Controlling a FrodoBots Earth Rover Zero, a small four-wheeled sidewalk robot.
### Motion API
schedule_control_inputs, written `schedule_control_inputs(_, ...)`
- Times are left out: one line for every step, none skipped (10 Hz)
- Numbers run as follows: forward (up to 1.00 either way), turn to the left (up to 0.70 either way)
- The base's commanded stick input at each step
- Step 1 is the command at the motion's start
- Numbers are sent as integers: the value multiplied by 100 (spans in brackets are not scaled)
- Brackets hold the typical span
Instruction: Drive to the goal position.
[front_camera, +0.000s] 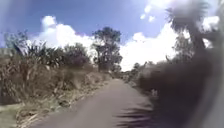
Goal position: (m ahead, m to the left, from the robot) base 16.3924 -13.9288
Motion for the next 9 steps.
schedule_control_inputs(85, 0)
schedule_control_inputs(85, 0)
schedule_control_inputs(85, 0)
schedule_control_inputs(85, 0)
schedule_control_inputs(85, 0)
schedule_control_inputs(85, 0)
schedule_control_inputs(85, 0)
schedule_control_inputs(85, 0)
schedule_control_inputs(85, 0)
